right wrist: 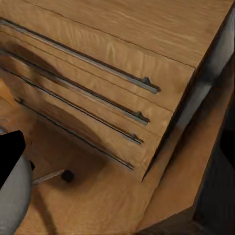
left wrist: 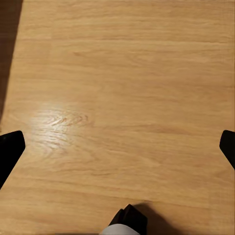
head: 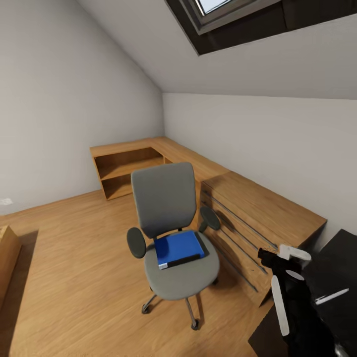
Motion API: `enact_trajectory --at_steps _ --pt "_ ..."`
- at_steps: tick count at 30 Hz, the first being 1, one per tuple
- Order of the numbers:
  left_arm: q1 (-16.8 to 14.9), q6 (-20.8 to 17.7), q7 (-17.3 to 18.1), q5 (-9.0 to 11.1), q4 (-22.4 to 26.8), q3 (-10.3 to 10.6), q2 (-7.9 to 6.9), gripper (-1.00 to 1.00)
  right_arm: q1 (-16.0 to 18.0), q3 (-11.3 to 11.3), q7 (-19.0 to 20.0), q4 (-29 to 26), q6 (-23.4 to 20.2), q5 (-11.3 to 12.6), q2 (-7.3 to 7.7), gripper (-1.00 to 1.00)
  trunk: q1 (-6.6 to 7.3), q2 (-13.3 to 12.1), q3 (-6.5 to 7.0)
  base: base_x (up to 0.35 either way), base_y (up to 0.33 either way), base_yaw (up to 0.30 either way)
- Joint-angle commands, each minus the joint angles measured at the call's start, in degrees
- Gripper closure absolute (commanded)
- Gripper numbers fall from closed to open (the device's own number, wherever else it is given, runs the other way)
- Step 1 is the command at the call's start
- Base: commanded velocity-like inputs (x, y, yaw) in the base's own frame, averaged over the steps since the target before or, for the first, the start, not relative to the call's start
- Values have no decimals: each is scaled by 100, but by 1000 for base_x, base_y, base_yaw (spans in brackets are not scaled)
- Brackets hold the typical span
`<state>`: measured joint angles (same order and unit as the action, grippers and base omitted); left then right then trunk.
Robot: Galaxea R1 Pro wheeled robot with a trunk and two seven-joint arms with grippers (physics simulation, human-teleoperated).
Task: In the bedroom, organize the workspace by keeping the computer under the desk, ensuring the monitor is on the desk, placing the keyboard on the desk next to the monitor, placing the mouse on the desk next to the keyboard, moving the folder from the swivel chair onto the desk next to the mouse, stacking the notebook on top of the folder with the pen on top of the notebook, and positioning the swivel chair next to the desk.
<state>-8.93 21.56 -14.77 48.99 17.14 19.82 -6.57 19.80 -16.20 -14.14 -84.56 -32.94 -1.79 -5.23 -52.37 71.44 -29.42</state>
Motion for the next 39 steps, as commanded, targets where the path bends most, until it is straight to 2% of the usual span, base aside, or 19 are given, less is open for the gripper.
enact_trajectory --at_steps 1,8,9,14,20,25,31,34,35,39 --pt "-4 13 -37 19 -47 63 1 -100 -196 579 -7 102 -28 -68 -79 -100 0 3 -6 0 0 275" --pt "-4 -2 -35 15 -73 73 11 -100 -276 1294 -17 618 -1 -77 -112 -100 0 3 -6 0 0 276" --pt "-4 -5 -35 14 -75 73 13 -100 -282 1468 -22 731 5 -75 -114 -100 0 3 -6 0 0 276" --pt "-4 -9 -35 14 -78 76 15 -100 -289 1768 -34 945 12 -62 -118 -100 0 3 -11 0 0 234" --pt "-4 -11 -35 7 -79 82 21 -100 -291 1925 -24 1346 33 -46 -130 -100 0 3 -15 0 0 86" --pt "-4 -17 -33 12 -81 85 36 -100 -292 1949 -10 1588 64 -42 -154 -100 0 3 -16 0 0 20" --pt "-4 -16 -31 -5 -242 106 185 -100 -292 1941 -20 2152 559 -62 -133 -100 0 3 -16 0 0 4" --pt "-4 -14 -29 -13 -296 114 214 -100 -292 1939 -28 2420 804 -70 -126 -100 0 3 -16 0 0 1" --pt "-4 -12 -27 -20 -328 122 232 -100 -292 1937 -33 2824 1030 -80 -123 -100 0 3 -16 0 0 0" --pt "-4 -11 -27 -26 -342 125 239 -100 -292 1937 -31 3167 1178 -80 -121 -100 0 3 -16 0 0 0"
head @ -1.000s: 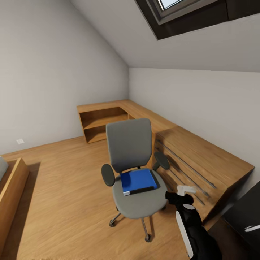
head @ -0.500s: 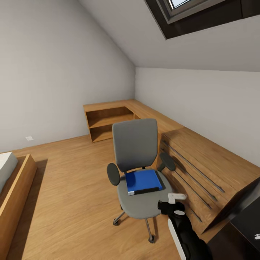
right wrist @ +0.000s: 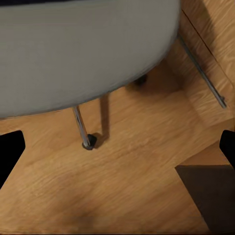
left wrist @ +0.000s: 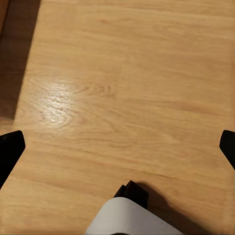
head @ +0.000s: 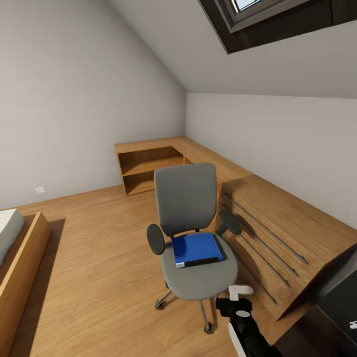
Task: In the bedroom, organize the workspace by keeping the computer under the desk, ensuring the monitor is on the desk, placing the keyboard on the desk next to the monitor, placing the mouse on the desk next to the keyboard, moving the folder from the swivel chair onto the desk next to the mouse, stacking the notebook on top of the folder with the pen on top of the notebook, and positioning the swivel chair next to the desk.
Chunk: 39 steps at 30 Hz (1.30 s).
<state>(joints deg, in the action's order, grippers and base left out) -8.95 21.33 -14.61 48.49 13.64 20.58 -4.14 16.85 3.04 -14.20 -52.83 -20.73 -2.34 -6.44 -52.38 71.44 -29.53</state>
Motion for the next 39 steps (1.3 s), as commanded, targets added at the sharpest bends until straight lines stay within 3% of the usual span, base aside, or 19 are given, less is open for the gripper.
enact_trajectory --at_steps 1,2,3,5,7,8,9,23,29,39 --pt "-2 12 -42 23 6 50 -3 -100 3 12 -25 69 -12 -26 1 -100 0 3 -6 0 0 0" --pt "-2 12 -42 23 5 50 -2 -100 3 11 -25 142 16 -27 2 -100 0 3 -6 0 0 0" --pt "-2 12 -42 21 0 51 1 -100 3 -1 -22 783 364 -28 22 -100 0 3 -6 0 0 0" --pt "-2 12 -42 22 -1 51 1 -100 3 -2 -17 1171 711 -29 75 -100 0 3 -6 0 0 0" --pt "-2 16 -42 21 -4 51 1 -100 3 14 -15 2347 2257 -39 149 -100 0 3 -6 -30 38 -85" --pt "-2 17 -40 20 -3 51 1 -100 3 17 -17 2574 2580 -41 160 -100 0 3 -6 -69 91 -153" --pt "-2 20 -35 20 -2 55 1 -100 3 27 -21 3320 3677 -46 196 -100 0 3 -6 -129 246 -246" --pt "-2 22 -35 27 -6 221 -5 -100 3 0 -21 3539 4072 -22 228 -100 0 3 -6 -123 297 -266" --pt "-2 29 -37 34 -9 226 -7 -100 3 -33 -29 3549 4359 7 321 -100 0 3 -6 -100 314 -266" --pt "-2 14 -35 39 -10 234 -1 -100 3 -449 -9 3555 4436 14 344 -100 0 3 -6 -77 302 -238"
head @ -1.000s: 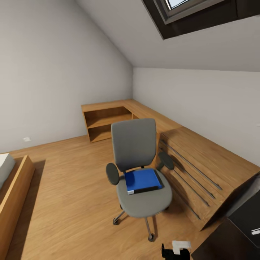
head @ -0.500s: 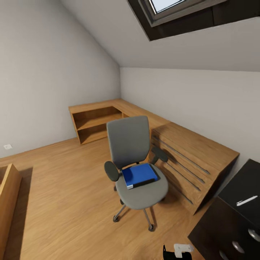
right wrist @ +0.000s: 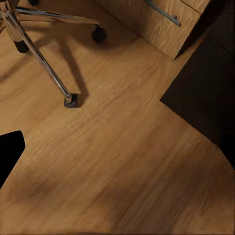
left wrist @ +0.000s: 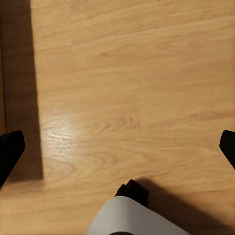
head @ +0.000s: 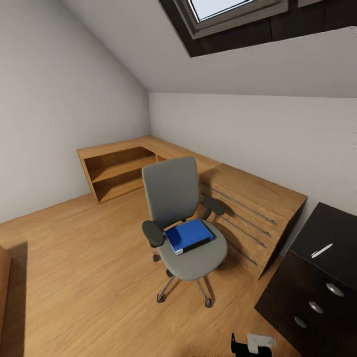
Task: In the bedroom, organize the workspace by keeping the computer under the desk, ensuring the monitor is on the desk, placing the keyboard on the desk next to the monitor, placing the mouse on the desk next to the keyboard, moving the folder from the swivel chair onto the desk next to the mouse, stacking the notebook on top of the folder with the pen on top of the notebook, and positioning the swivel chair next to the desk.
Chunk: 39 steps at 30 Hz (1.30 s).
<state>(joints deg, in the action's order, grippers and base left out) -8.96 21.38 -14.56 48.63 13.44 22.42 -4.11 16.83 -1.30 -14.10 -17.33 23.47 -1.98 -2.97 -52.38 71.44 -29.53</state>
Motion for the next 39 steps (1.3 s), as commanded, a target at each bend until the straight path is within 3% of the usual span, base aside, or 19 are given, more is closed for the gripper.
enact_trajectory --at_steps 1,11,19,33,36,37,39 --pt "-1 7 -40 26 9 50 -4 -100 4 -49 -16 8 22 -22 -3 -100 0 3 -6 -21 226 -166" --pt "-1 6 -39 24 9 51 -2 -100 4 -195 -6 51 442 -20 -4 -100 0 3 -13 52 274 -79" --pt "-1 6 -39 24 9 51 -2 -100 4 -203 -5 62 508 -14 -15 -100 0 3 -38 127 275 -8" --pt "-1 9 -39 20 1 60 14 -100 4 -217 -6 57 591 -19 -11 -100 0 3 -47 225 2 -1" --pt "-1 18 -39 16 0 55 15 -100 4 -199 -5 59 882 -31 -11 -100 0 3 -47 34 -12 0" --pt "-1 31 -39 15 0 58 16 -100 4 -197 -5 142 1311 -39 -11 -100 0 3 -47 4 -1 0" --pt "-1 32 -39 15 0 59 16 -100 4 -201 -5 179 1352 -39 -11 -100 0 3 -47 2 -1 0"
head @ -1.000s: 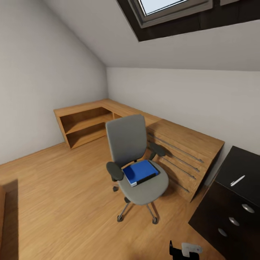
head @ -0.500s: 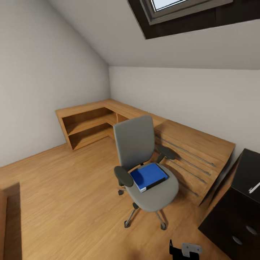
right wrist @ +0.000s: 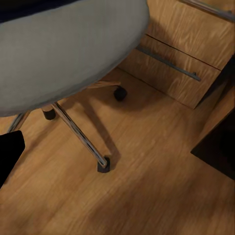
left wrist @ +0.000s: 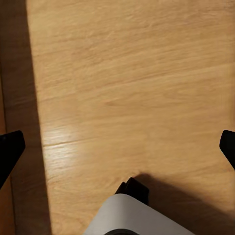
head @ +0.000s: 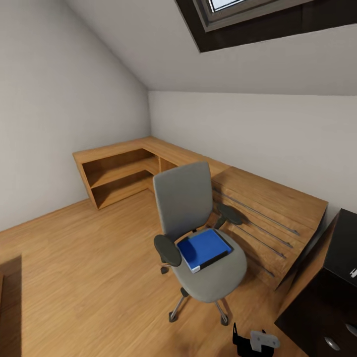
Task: In the bedroom, organize the workspace by keeping the computer under the desk, ensuring the monitor is on the desk, placing the keyboard on the desk next to the monitor, placing the mouse on the desk next to the keyboard, moving the folder from the swivel chair onto the desk next to the mouse, stacking the notebook on top of the folder with the pen on top of the notebook, and positioning the swivel chair next to the desk.
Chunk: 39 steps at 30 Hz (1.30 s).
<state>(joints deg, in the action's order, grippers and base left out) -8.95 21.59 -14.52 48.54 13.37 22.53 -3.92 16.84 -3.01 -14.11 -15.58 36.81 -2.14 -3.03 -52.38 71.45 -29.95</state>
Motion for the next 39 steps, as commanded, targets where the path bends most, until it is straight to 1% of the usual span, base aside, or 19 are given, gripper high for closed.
enact_trajectory --at_steps 1,11,17,19,21,22,23,24,25,26,27,28,29,31,34,35,39 --pt "-2 11 -42 22 8 49 -4 -100 4 -30 -6 9 23 -24 -4 -100 0 3 -5 1 0 0" --pt "-2 28 -42 15 16 42 -3 -100 4 -35 -25 95 11 -23 0 -100 0 3 -5 0 0 0" --pt "-2 33 -50 17 77 33 -12 -100 9 -47 -33 106 -205 -12 51 -100 0 3 -5 0 0 0" --pt "-2 30 -53 24 185 24 -27 -100 12 -48 -40 21 -266 -16 63 -100 0 3 -5 0 0 0" --pt "-2 6 -67 31 500 13 -41 -100 22 -47 -48 -233 -407 -24 75 -100 0 3 -5 0 0 0" --pt "-2 -28 -79 28 771 8 -50 -100 33 -45 -51 -469 -617 -27 83 -100 0 3 -5 0 0 0" --pt "-2 -216 -116 21 1175 4 -59 -100 96 -44 -48 -844 -1180 -29 103 -100 0 3 -5 0 0 0" --pt "-2 -362 -150 16 1409 3 -62 -100 150 -45 -44 -1049 -1539 -30 115 -100 0 3 -5 0 0 0" --pt "-2 -700 -272 10 1860 1 -69 -100 307 -45 -34 -1387 -2202 -26 132 -100 0 3 -5 0 0 0" --pt "0 -938 -403 9 2108 -2 -76 -100 446 -45 -27 -1508 -2508 -23 138 -100 0 3 -5 0 0 0" --pt "1 -1331 -634 8 2497 -5 -90 -100 684 -43 -15 -1674 -2958 -22 147 -100 0 3 -5 0 0 0" --pt "-3 -1544 -778 7 2679 -7 -101 -100 822 -45 -11 -1718 -3124 -22 150 -100 0 3 -5 0 0 0" --pt "-19 -1976 -1085 7 3022 -11 -120 -100 1122 -47 -4 -1726 -3367 -23 155 -100 0 3 -5 0 0 0" --pt "-81 -2393 -1371 10 3313 -15 -130 -100 1431 -48 -1 -1630 -3525 -21 158 -100 0 3 -5 0 0 0" --pt "-296 -2921 -1703 22 3608 -28 -136 -100 1903 -46 5 -1318 -3665 -16 160 -100 0 3 -5 0 0 0" --pt "-499 -3180 -1846 39 3717 -46 -133 -100 2227 -48 8 -1031 -3719 1 161 -100 0 3 -5 0 0 0" --pt "-943 -3515 -2010 66 3793 -101 -131 -100 2839 -47 11 -418 -3774 117 164 -100 0 3 -5 0 0 0"
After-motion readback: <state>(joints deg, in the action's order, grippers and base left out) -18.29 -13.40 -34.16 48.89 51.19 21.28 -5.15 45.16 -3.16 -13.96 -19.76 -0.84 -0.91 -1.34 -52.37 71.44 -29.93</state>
